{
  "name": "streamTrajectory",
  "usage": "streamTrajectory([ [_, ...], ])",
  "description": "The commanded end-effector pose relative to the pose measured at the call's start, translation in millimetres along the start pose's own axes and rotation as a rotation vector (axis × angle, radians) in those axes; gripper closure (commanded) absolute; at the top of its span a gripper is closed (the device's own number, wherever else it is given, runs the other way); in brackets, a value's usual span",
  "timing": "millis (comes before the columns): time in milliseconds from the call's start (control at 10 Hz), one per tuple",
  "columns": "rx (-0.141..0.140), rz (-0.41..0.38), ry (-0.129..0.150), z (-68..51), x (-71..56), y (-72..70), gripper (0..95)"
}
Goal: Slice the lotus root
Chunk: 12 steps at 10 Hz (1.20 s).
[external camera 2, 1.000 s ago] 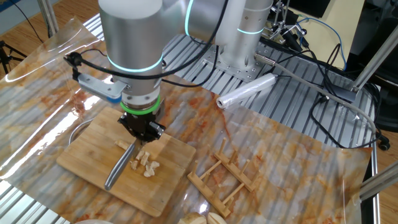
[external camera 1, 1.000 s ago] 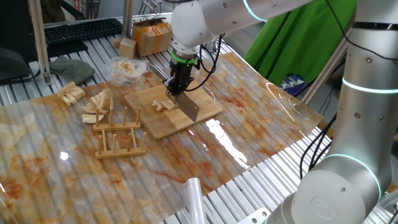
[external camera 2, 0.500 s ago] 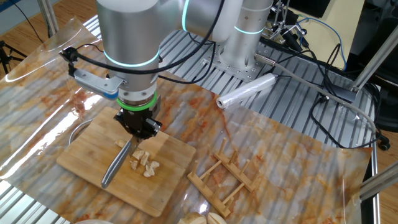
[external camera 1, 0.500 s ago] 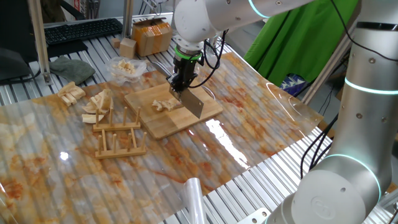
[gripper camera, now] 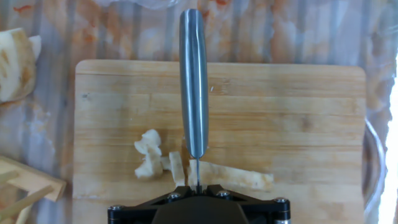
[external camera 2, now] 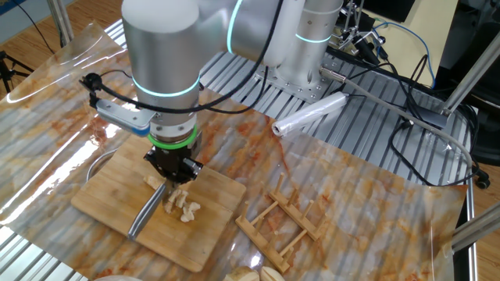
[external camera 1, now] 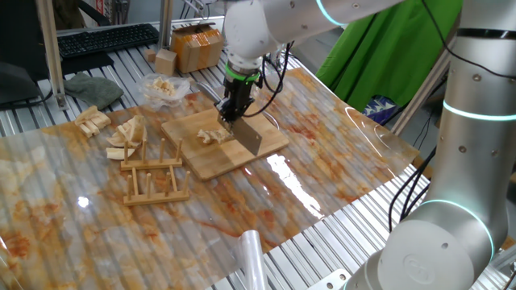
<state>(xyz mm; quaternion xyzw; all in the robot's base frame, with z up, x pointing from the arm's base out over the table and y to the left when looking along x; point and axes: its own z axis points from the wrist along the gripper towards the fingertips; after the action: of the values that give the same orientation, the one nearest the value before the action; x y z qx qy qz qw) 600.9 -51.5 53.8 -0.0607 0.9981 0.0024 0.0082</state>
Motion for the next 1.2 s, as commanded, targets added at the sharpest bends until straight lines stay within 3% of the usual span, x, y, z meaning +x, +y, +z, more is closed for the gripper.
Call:
streamTrajectory([
  [100, -0.008, 0.001, -0.035, 36.6, -1.5, 1.2, 95.0],
  [200, -0.017, 0.007, -0.031, 33.7, -1.5, 1.5, 95.0],
  [300, -0.044, 0.023, -0.008, 25.4, -0.7, 4.2, 95.0],
  [400, -0.027, 0.02, -0.005, 24.5, 0.0, 5.5, 95.0],
  [700, -0.013, 0.037, 0.002, 20.6, 1.8, 8.5, 95.0],
  [800, 0.013, 0.035, 0.022, 8.8, 2.2, 8.5, 95.0],
  [900, 0.01, 0.04, 0.033, -5.2, 3.7, 7.5, 95.0],
  [1200, 0.014, 0.041, 0.03, -18.3, 4.7, 5.9, 95.0],
])
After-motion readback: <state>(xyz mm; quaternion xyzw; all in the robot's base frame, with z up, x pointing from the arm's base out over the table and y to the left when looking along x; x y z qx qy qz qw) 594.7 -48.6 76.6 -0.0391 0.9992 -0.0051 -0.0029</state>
